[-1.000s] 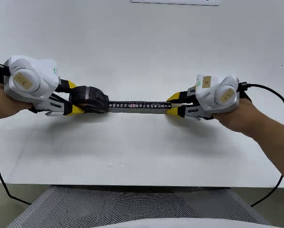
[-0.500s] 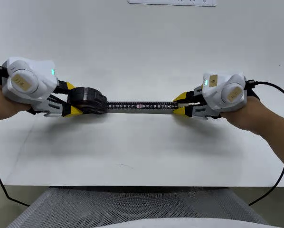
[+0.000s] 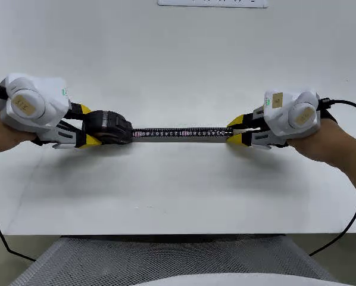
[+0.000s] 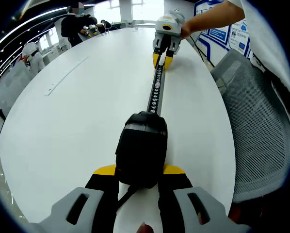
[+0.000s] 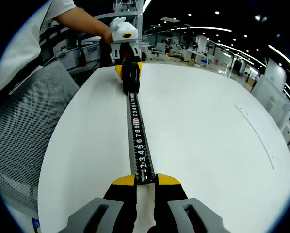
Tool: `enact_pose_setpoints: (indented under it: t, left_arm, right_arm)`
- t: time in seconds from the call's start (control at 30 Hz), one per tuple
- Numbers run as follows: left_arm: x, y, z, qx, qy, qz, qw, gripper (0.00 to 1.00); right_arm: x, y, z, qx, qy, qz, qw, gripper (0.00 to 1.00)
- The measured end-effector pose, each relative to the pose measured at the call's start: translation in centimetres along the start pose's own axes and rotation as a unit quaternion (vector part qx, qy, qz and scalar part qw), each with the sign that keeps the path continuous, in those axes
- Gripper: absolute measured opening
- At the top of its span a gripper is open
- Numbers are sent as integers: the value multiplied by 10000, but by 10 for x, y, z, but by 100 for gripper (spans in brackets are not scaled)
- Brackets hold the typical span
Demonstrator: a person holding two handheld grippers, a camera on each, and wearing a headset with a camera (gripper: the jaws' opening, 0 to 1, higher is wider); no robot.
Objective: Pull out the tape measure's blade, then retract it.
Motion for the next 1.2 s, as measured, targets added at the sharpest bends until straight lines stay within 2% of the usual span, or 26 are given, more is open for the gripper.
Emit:
enact_pose_setpoints:
  t: [0.63, 1.2]
  left_arm:
    - [1, 1, 1, -18, 1, -3, 10000, 26]
    - [2, 2, 0, 52, -22, 54, 10000, 26]
  right_arm:
    - [-14, -23, -1, -98, 46, 194, 9998, 9]
    - [-12, -23, -1, -19, 62, 316, 9995, 10]
Point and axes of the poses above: the centre of the closed fingertips' face, and the gripper's own axes: y roughly forward along the fingers, z roughly to its left, x roughly out of its top, the point moved 10 cm from there along -y, roughly backward along the fingers, and after that the axes turned 13 degrees about -z, right-handed, at the moved point
